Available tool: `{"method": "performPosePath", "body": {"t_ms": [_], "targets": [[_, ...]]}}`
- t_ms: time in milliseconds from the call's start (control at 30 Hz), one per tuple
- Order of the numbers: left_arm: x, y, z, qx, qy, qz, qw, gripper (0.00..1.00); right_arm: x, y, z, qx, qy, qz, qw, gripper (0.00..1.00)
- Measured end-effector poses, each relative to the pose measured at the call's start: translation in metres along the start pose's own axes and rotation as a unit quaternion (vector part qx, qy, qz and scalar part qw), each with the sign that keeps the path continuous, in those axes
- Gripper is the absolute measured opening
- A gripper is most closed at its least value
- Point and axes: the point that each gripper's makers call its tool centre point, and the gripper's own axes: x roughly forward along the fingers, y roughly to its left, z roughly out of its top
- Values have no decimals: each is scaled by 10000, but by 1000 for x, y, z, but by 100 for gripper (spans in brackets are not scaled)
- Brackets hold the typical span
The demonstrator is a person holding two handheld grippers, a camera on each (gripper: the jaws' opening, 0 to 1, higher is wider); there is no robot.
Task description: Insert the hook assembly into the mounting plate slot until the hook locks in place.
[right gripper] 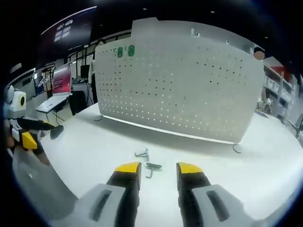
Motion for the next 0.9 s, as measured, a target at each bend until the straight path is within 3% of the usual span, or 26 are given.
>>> {"method": "performPosePath", "body": {"t_ms": [467, 733, 800, 900], "targets": [[2, -2, -5, 133, 152, -12, 9998, 95, -1, 11, -26, 20, 360, 198, 9992, 24], [1, 0, -5, 121, 119, 47, 9998, 94, 26, 18, -30, -95, 549, 379, 9977, 21], [1, 1, -4, 108, 101, 74, 9999, 94, 34, 17, -25, -327, 400, 288, 9982, 18], [1, 2, -4, 71, 100, 92, 9999, 94, 48, 21, -30, -319, 564, 368, 9972, 17]]}}
